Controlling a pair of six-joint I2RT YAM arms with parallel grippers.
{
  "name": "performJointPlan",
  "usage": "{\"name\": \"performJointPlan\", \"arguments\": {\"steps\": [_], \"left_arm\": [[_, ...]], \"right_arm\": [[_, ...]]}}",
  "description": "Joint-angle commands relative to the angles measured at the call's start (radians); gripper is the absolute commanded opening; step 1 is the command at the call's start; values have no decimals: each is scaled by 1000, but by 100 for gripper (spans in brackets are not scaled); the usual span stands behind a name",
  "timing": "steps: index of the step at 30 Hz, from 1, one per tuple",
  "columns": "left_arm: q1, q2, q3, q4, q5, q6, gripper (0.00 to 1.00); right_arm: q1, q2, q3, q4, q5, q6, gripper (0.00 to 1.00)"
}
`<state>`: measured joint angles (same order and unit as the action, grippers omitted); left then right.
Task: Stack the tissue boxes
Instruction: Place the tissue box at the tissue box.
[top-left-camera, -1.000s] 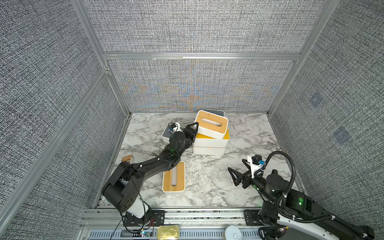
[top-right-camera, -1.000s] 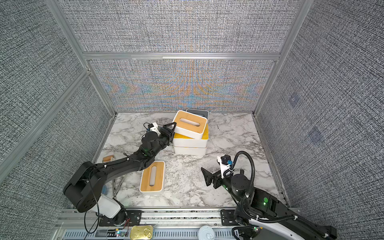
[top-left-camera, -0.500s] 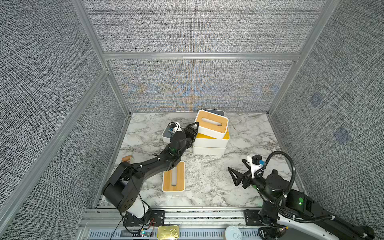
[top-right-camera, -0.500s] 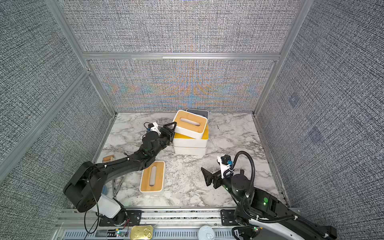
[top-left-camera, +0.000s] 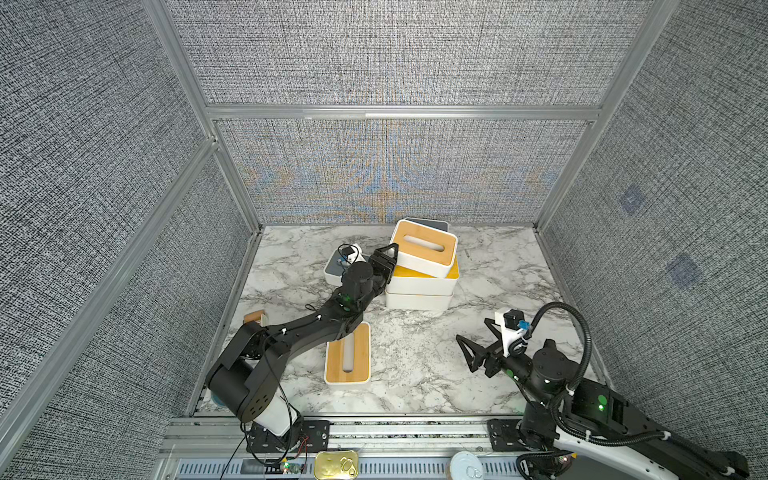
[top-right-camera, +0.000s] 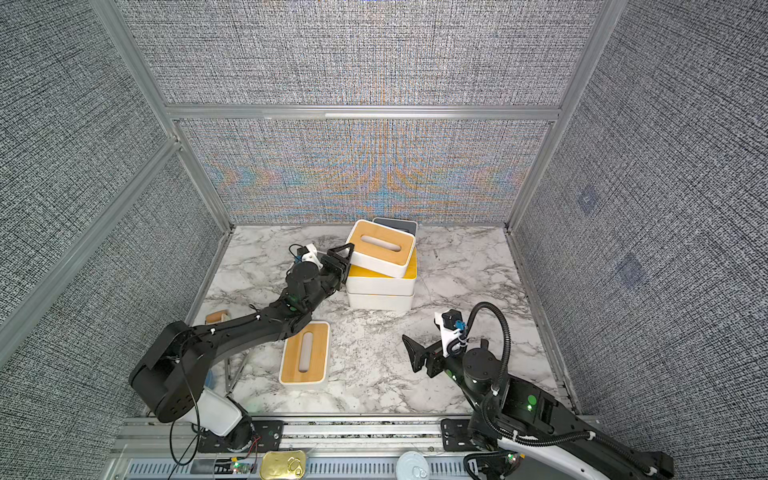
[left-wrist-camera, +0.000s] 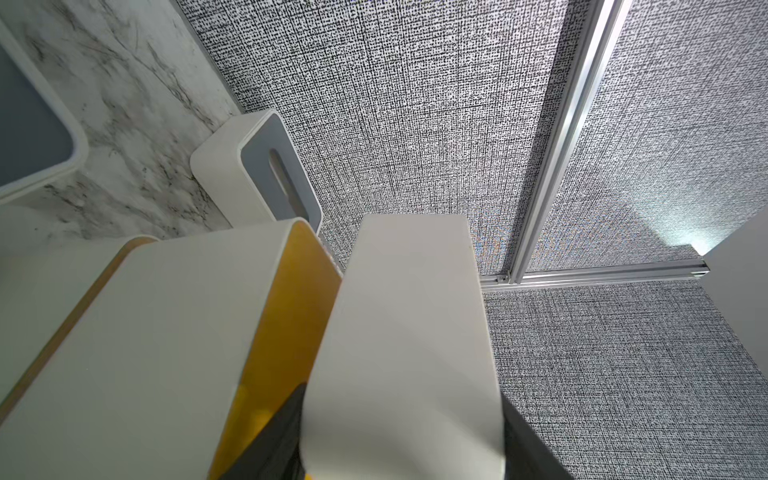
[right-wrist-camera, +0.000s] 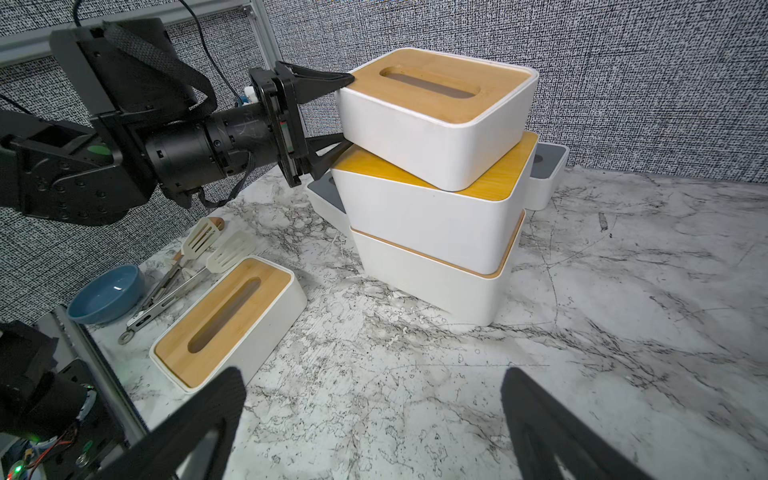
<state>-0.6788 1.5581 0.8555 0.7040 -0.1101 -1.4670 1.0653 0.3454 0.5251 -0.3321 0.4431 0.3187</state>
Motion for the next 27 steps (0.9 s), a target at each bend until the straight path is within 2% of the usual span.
{"name": "performJointPlan", "arguments": {"steps": [1,14,27], "left_arm": [[-4,-19,7,-8,-29,40,54],[-11,-28,2,-52,-38,83,69],[-27,-32,23,-101,-60,137,77]], "right_arm": [[0,-2,3,4,6,6,99],[-1,-2,3,4,5,7,99],[-1,-5,3,1,5,6,99]]}}
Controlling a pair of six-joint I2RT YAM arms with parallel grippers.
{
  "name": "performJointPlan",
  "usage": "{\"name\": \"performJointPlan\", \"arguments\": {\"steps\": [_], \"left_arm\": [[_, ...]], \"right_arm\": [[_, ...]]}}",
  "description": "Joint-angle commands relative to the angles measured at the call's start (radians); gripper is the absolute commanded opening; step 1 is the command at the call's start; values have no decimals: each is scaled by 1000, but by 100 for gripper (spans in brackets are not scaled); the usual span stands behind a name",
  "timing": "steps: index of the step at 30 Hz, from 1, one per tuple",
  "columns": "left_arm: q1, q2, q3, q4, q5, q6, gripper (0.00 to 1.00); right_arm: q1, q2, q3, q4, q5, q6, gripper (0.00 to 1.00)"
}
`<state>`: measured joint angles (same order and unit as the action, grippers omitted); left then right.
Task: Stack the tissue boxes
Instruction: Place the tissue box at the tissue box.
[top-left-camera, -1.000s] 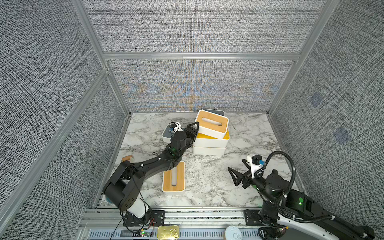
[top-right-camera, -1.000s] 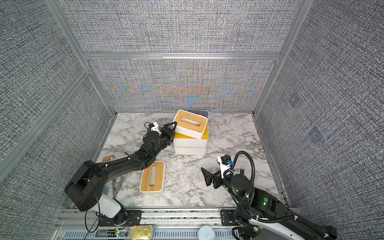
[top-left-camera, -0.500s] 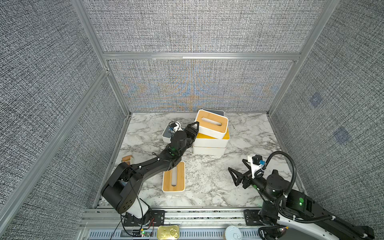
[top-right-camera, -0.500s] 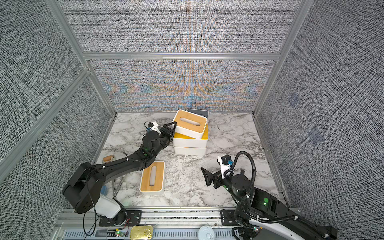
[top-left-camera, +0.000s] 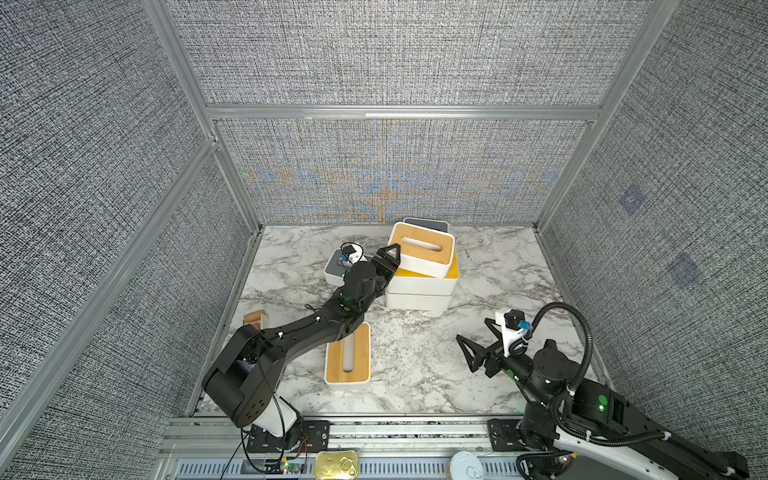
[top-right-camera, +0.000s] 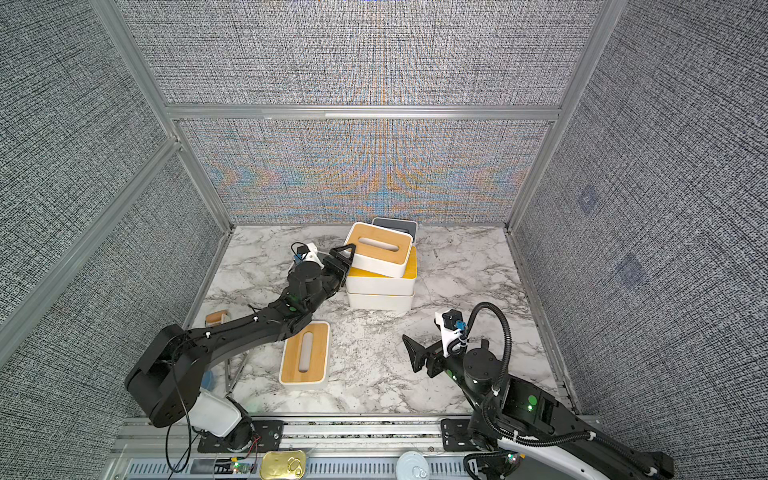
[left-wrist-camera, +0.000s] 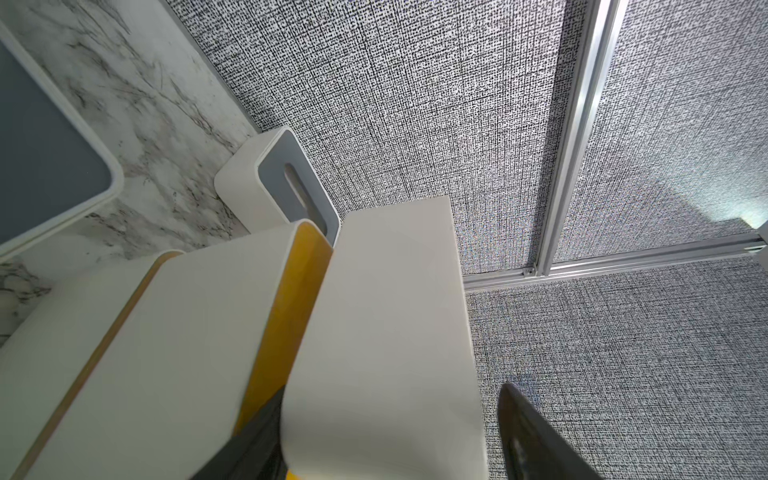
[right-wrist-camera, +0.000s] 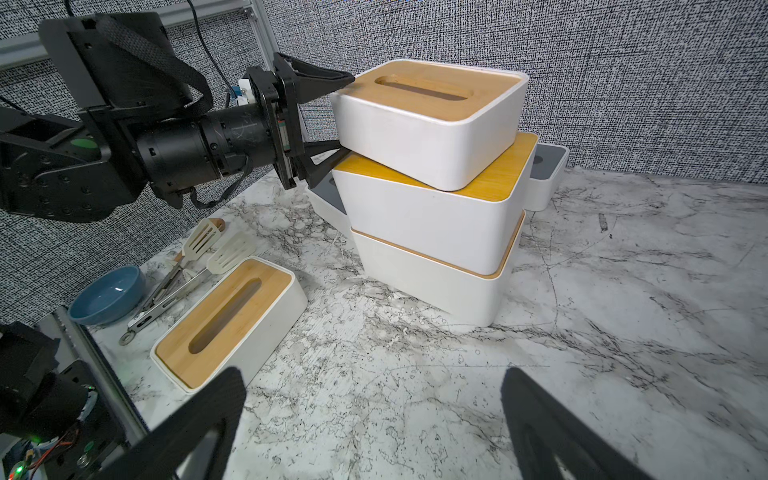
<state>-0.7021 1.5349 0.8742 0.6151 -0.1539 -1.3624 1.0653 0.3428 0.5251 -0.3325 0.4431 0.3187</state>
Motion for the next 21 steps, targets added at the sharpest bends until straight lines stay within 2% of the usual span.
{"name": "performJointPlan", "arguments": {"steps": [1,21], "left_arm": [[-6,-11,4,-16,-18,37,77],[-41,-49,30,-156,-98,157,83]], "right_arm": [[-1,-4,3,2,5,5,99],[-1,-4,3,3,3,5,99]]}}
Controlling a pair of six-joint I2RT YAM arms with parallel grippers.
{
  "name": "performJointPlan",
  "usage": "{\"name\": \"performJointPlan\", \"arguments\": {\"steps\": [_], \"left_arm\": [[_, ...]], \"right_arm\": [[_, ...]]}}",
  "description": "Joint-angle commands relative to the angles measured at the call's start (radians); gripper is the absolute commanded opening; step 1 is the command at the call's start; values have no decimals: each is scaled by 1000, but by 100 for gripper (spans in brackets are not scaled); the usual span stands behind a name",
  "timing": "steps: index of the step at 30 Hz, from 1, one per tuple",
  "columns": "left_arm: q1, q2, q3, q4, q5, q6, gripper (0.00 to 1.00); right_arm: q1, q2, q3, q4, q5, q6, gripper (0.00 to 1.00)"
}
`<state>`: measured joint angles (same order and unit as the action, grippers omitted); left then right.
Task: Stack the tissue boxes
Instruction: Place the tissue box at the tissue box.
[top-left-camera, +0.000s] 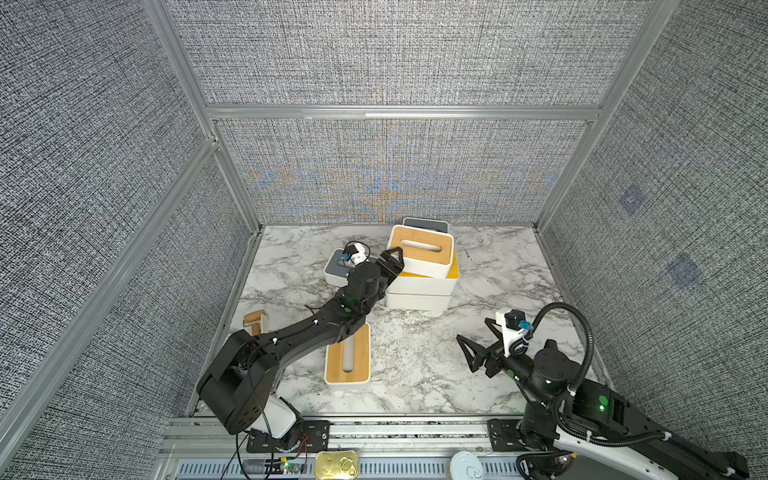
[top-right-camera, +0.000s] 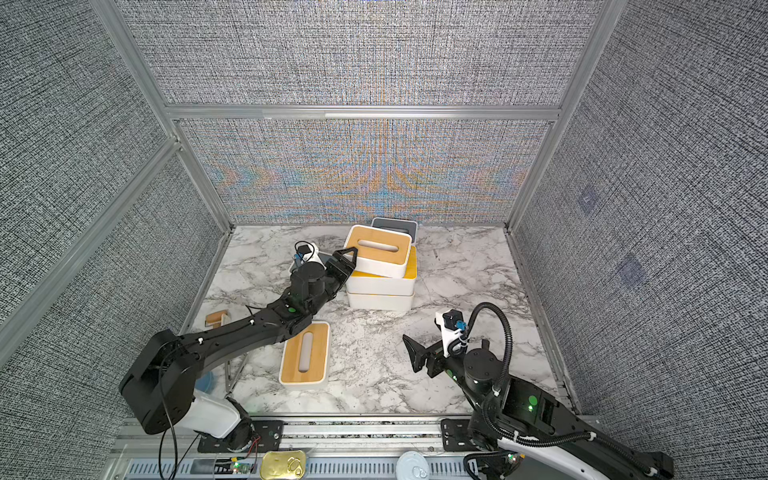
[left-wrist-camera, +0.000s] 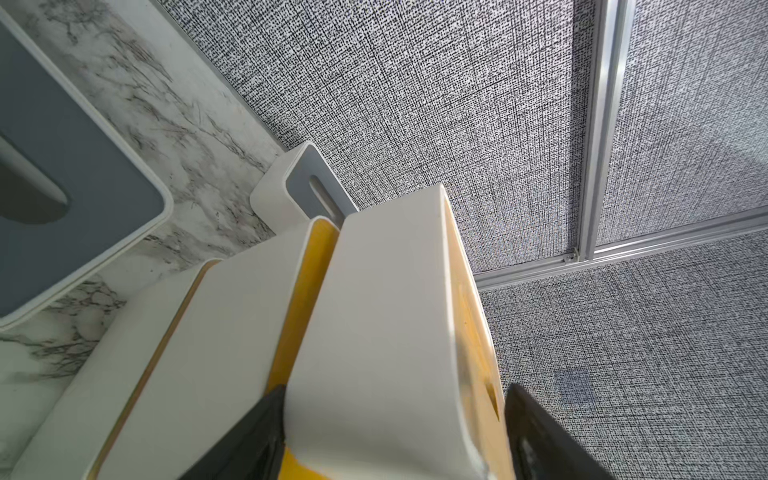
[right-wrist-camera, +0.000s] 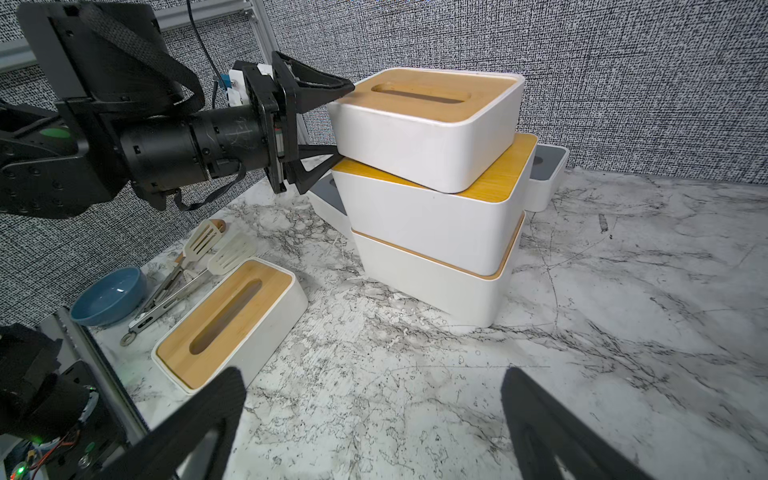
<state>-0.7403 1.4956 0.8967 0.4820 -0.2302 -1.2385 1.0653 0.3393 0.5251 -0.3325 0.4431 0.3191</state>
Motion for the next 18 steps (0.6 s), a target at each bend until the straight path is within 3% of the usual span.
{"name": "performJointPlan", "arguments": {"steps": [1,7,11,13,18], "left_arm": [[-2,-11,8,-25,-27,36,83],[-5,-32,5,-73,-52,58,86],[-7,-55,9,-110,-64,86,98],[-6,-69,9,-124,-70,103,99],[-3,-157,-1,-161,-97,268,99]], "right_arm": [[-1,1,3,3,3,5,99],[-1,1,2,3,5,5,99],[-1,7,3,5,12,4,99],[-1,13,1,6,18,5,99],[-1,47,23,1,95,72,99]]}}
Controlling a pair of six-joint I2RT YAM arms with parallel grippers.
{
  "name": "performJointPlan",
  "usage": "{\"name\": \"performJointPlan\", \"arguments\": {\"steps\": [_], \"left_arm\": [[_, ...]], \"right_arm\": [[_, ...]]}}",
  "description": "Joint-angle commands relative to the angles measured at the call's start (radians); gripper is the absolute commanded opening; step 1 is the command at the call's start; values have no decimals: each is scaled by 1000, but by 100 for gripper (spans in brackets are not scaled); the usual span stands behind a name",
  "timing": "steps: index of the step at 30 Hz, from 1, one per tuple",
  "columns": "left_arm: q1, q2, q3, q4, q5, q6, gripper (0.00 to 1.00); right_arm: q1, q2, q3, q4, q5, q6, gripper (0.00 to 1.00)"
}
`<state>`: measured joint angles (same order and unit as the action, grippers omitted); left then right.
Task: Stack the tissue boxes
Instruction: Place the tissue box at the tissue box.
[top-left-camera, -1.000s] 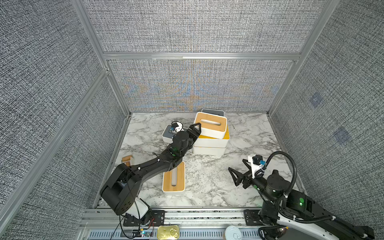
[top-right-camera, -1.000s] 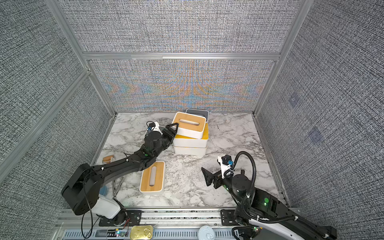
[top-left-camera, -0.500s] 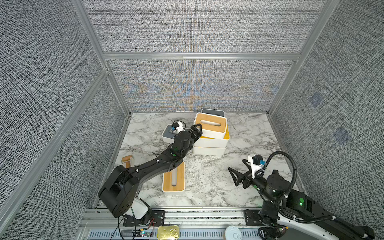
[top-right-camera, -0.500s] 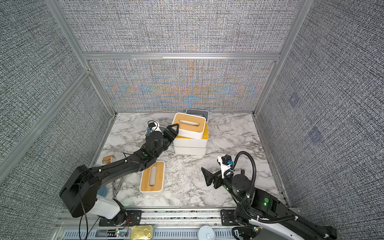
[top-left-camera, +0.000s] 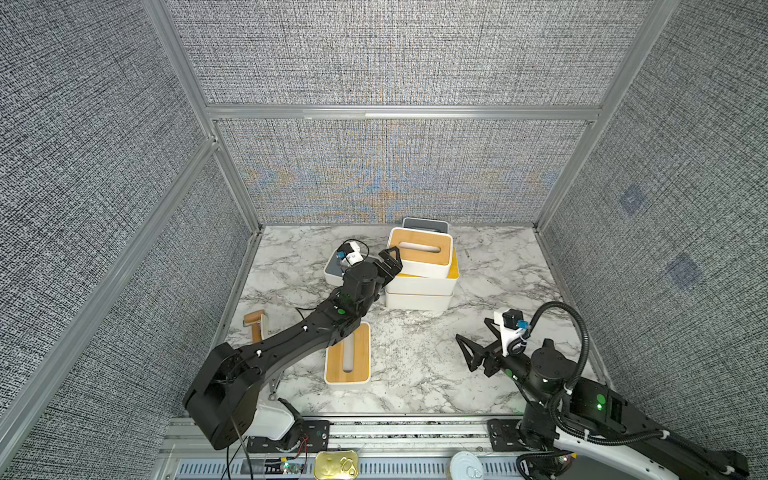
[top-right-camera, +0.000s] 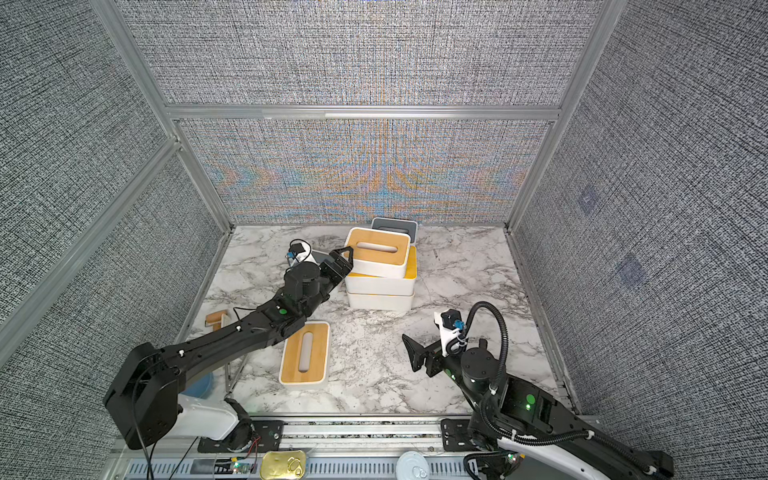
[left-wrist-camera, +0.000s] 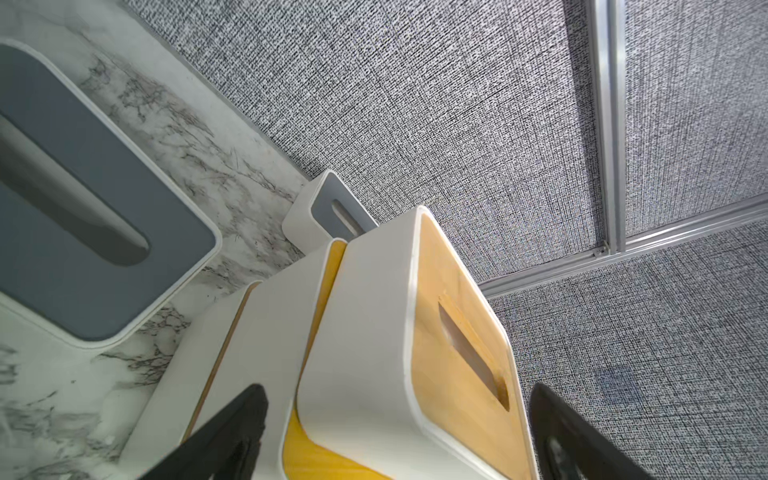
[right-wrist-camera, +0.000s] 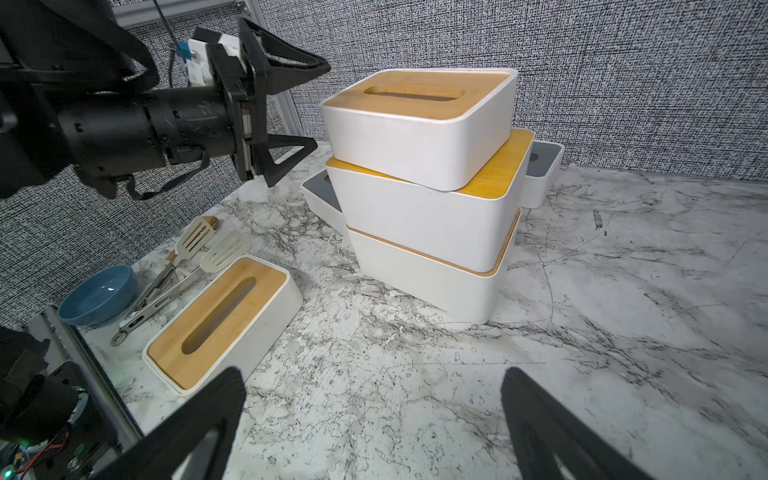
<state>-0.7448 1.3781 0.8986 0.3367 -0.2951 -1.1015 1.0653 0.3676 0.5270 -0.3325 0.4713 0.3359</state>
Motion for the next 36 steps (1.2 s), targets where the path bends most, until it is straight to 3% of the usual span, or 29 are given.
{"name": "performJointPlan", "arguments": {"steps": [1,5,13,17,23,36], "left_arm": [[9,-61,3,-37,-27,170,99],[50,-119,79,-172,45,344,99],[206,-19,278,-349,444,511,99],[247,35,339,-377,551,566,99],[266,133,392,-440,609,637,99],[276,186,390,-398,697,638,99]], "right_arm": [[-1,36,41,-11,73,73,99],[-1,130,169,-57,71,145,99],[-55,470,444,-24,217,240,99],[-197,600,544,8,70,320,99],[-418,786,627,48,-158,362,99],[-524,956,640,141,-347,312,99]]}}
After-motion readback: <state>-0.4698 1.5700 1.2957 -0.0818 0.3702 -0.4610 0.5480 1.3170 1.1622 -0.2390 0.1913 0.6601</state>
